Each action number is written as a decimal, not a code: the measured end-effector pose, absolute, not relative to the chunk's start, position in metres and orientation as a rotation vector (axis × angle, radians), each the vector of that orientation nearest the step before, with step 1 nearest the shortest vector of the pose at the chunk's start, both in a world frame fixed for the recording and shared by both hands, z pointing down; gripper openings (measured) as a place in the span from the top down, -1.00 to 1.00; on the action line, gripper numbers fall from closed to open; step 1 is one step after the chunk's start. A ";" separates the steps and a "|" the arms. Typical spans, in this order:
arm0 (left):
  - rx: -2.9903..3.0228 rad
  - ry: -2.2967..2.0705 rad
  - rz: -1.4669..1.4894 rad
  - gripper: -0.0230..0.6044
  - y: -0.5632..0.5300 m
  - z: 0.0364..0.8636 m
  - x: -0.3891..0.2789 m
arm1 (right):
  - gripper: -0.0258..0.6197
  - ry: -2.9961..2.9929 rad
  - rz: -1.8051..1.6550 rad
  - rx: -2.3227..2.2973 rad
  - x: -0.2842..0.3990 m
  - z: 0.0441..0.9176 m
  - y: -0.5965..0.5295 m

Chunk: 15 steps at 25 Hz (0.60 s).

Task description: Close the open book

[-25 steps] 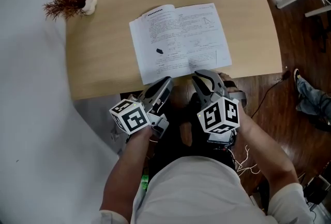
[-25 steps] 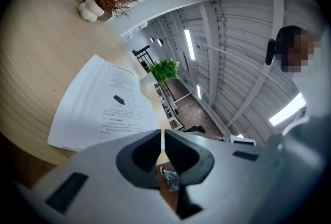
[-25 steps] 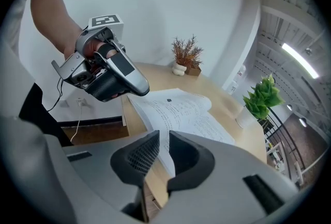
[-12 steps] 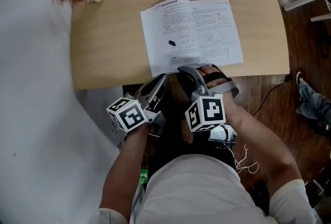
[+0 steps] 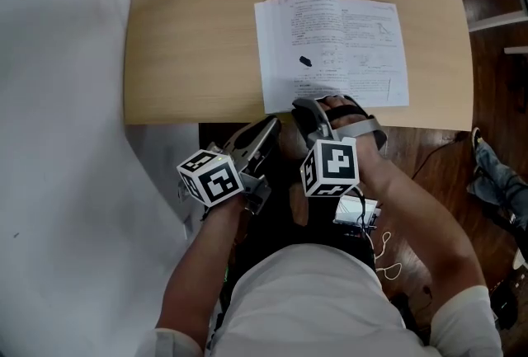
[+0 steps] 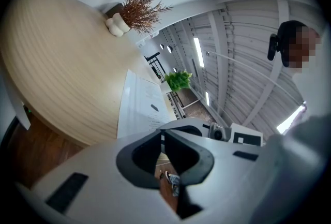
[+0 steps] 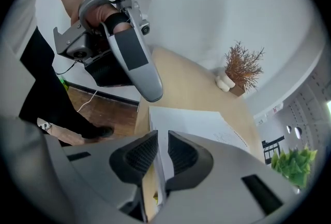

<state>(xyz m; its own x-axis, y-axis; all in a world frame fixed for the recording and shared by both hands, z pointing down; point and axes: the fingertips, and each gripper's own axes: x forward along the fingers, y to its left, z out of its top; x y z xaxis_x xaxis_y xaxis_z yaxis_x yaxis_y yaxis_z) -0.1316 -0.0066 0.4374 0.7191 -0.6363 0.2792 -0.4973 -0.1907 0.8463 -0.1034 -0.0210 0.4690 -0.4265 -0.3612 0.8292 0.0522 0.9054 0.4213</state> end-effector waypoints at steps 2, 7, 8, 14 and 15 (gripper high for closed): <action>1.844 -0.877 -0.163 0.93 -0.007 0.437 -0.132 | 0.73 -1.950 -0.463 0.222 -0.103 0.471 -0.021; 1.850 -0.860 -0.161 0.93 -0.010 0.437 -0.130 | 0.92 -1.949 -0.453 0.261 -0.102 0.469 -0.024; 1.850 -0.859 -0.159 0.93 -0.010 0.437 -0.130 | 0.92 -1.955 -0.442 0.270 -0.102 0.468 -0.025; 1.851 -0.846 -0.156 0.93 -0.012 0.438 -0.125 | 0.92 -1.961 -0.444 0.317 -0.099 0.462 -0.028; 1.852 -0.844 -0.155 0.93 -0.012 0.438 -0.125 | 0.92 -1.959 -0.453 0.332 -0.098 0.460 -0.030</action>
<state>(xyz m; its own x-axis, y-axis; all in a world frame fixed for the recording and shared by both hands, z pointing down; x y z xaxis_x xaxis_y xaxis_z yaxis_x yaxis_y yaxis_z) -0.1246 -0.0121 0.4383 0.7431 -0.6128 0.2687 -0.4775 -0.2044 0.8545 -0.0983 -0.0302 0.4597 -0.4118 -0.4256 0.8058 -0.0288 0.8899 0.4553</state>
